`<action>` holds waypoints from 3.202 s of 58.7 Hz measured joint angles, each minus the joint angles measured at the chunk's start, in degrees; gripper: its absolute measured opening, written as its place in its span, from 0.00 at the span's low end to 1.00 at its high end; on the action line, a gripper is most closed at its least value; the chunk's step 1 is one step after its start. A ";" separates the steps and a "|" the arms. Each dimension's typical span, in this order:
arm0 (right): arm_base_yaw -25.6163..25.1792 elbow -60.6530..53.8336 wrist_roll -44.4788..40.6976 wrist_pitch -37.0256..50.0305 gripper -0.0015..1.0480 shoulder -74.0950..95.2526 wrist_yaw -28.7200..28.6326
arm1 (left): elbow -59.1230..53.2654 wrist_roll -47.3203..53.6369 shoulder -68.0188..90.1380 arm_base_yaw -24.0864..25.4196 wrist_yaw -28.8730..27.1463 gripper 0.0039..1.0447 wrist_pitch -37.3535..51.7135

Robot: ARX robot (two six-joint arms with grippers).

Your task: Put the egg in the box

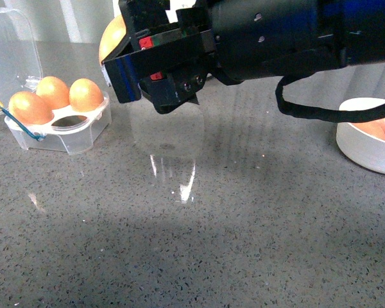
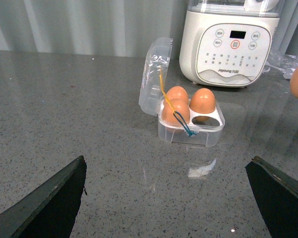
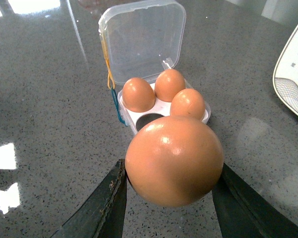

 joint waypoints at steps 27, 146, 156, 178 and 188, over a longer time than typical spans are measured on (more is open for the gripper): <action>3.23 9.75 -3.02 -3.41 0.40 9.14 2.25 | 0.00 0.00 0.00 0.00 0.00 0.94 0.00; 7.48 22.23 -7.91 -10.12 0.92 18.01 7.74 | 0.00 0.00 0.00 0.00 0.00 0.94 0.00; 5.81 17.11 -7.30 -7.82 0.93 11.47 7.54 | 0.00 0.00 0.00 0.00 0.00 0.94 0.00; -3.58 3.28 -1.60 -2.56 0.93 -0.20 14.19 | 0.00 0.00 0.00 0.00 0.00 0.94 0.00; -14.45 -7.48 1.53 -1.79 0.93 -14.01 18.64 | 0.00 0.00 0.00 0.00 0.00 0.94 0.00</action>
